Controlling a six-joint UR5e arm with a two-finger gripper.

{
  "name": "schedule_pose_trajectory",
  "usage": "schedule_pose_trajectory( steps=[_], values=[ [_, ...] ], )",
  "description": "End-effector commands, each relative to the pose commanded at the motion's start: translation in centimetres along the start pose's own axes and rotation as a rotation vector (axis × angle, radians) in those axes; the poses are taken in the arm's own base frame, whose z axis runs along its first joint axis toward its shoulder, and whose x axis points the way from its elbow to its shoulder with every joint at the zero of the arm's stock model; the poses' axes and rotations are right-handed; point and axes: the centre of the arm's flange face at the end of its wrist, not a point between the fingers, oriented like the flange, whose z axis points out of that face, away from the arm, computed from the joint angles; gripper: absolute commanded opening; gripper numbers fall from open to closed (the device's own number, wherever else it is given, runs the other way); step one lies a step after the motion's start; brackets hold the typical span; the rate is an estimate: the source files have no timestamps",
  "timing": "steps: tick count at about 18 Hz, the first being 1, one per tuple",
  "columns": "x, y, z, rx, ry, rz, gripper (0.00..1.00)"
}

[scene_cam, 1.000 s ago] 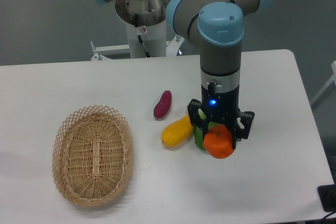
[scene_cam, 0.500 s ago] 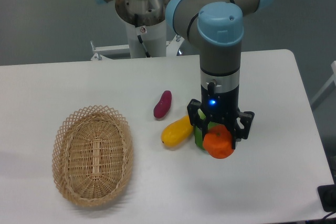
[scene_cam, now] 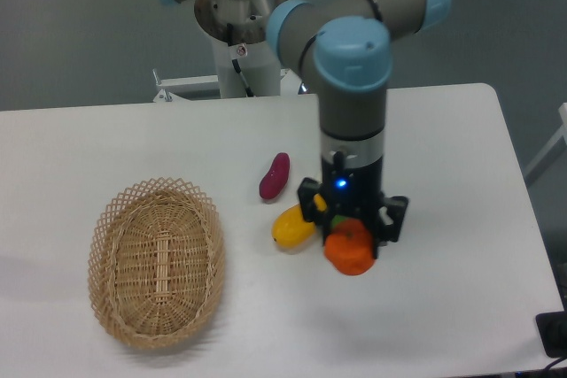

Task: Place the orange in the basket
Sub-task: 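Carry the held orange over the wicker basket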

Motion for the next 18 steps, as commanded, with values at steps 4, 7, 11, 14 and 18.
schedule_pose_trajectory(
  steps=[4,7,11,14,18],
  values=[
    [6.2,-1.2,2.3,-0.026,0.054,0.035,0.67],
    [11.5,-1.7,4.2,-0.05,0.099,0.102,0.67],
    [18.0,-2.6,8.6,-0.104,0.159,0.129,0.67],
    [20.5,-3.3,10.1,-0.107,0.176,0.102,0.67],
    [23.6,-2.8,12.4,-0.149,0.2,0.081,0.68]
  ],
)
